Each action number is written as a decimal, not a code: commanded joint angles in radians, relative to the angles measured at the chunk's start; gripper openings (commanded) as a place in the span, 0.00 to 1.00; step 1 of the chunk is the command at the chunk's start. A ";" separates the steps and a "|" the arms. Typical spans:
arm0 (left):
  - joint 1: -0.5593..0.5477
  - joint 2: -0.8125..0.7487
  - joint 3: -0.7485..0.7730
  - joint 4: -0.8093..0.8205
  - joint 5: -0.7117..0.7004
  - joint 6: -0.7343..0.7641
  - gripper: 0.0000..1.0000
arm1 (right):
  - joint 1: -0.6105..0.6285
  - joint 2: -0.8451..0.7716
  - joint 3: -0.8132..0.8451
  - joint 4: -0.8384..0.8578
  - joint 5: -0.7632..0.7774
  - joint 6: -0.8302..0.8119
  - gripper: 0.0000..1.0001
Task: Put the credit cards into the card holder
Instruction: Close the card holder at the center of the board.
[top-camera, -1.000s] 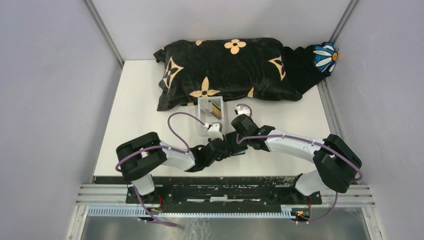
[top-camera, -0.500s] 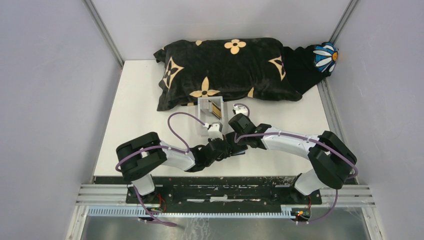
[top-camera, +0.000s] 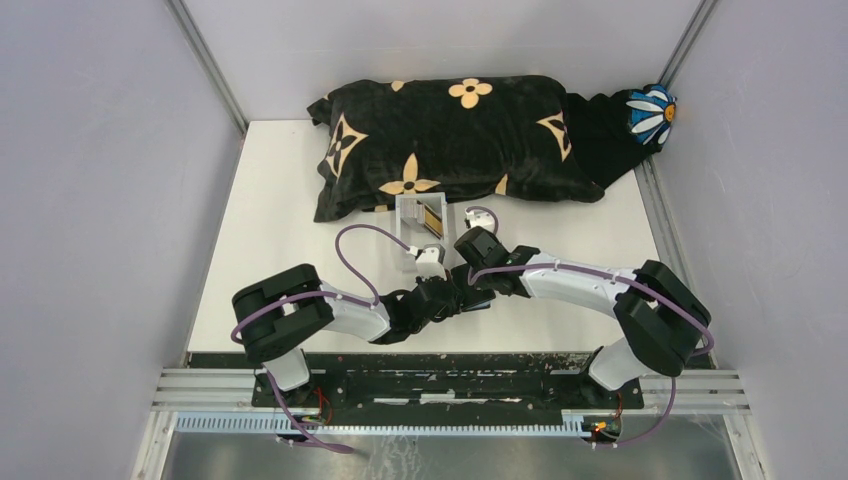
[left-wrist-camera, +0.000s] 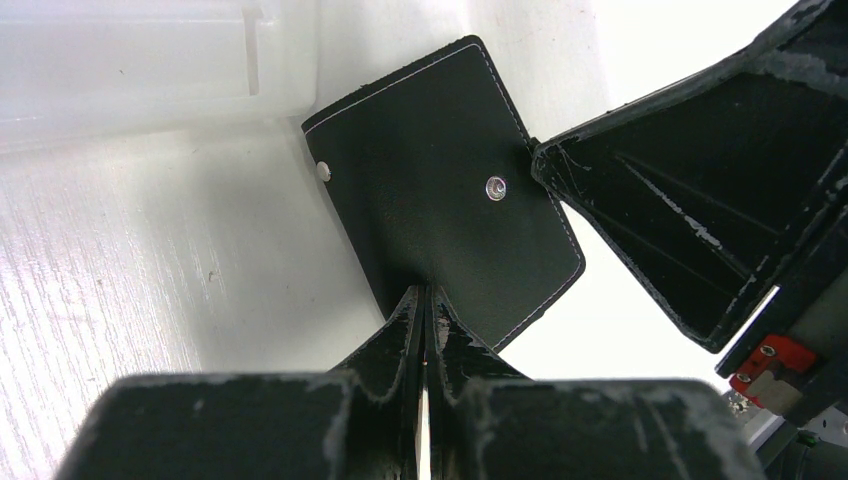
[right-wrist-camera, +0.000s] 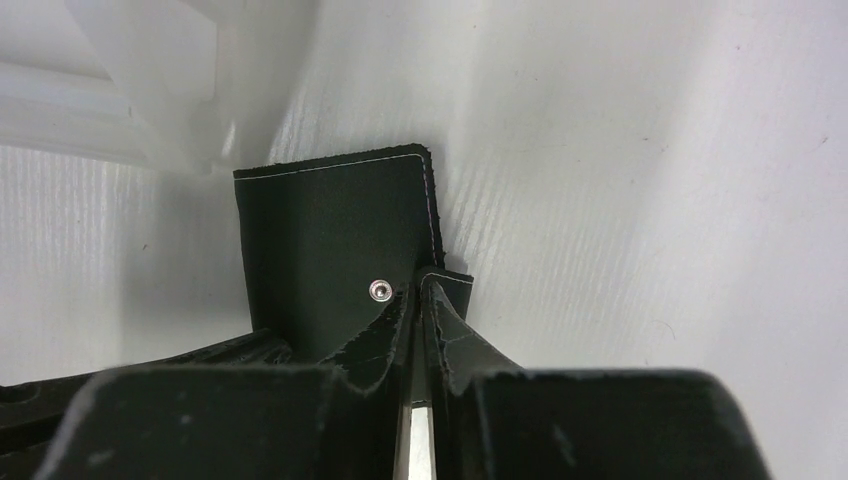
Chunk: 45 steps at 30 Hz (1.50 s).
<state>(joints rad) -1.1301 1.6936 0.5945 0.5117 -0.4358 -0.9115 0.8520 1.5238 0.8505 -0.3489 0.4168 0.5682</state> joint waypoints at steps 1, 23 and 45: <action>-0.003 0.027 -0.014 -0.002 0.000 0.019 0.06 | 0.009 0.008 0.049 -0.022 0.047 -0.003 0.09; -0.002 0.030 -0.015 0.007 0.002 0.019 0.06 | 0.028 -0.081 0.008 -0.014 -0.032 0.062 0.01; 0.000 0.020 -0.009 0.004 -0.001 0.035 0.06 | 0.036 0.013 0.010 0.063 -0.086 0.056 0.01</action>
<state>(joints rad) -1.1297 1.6955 0.5892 0.5255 -0.4358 -0.9112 0.8753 1.5276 0.8555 -0.3527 0.3653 0.6121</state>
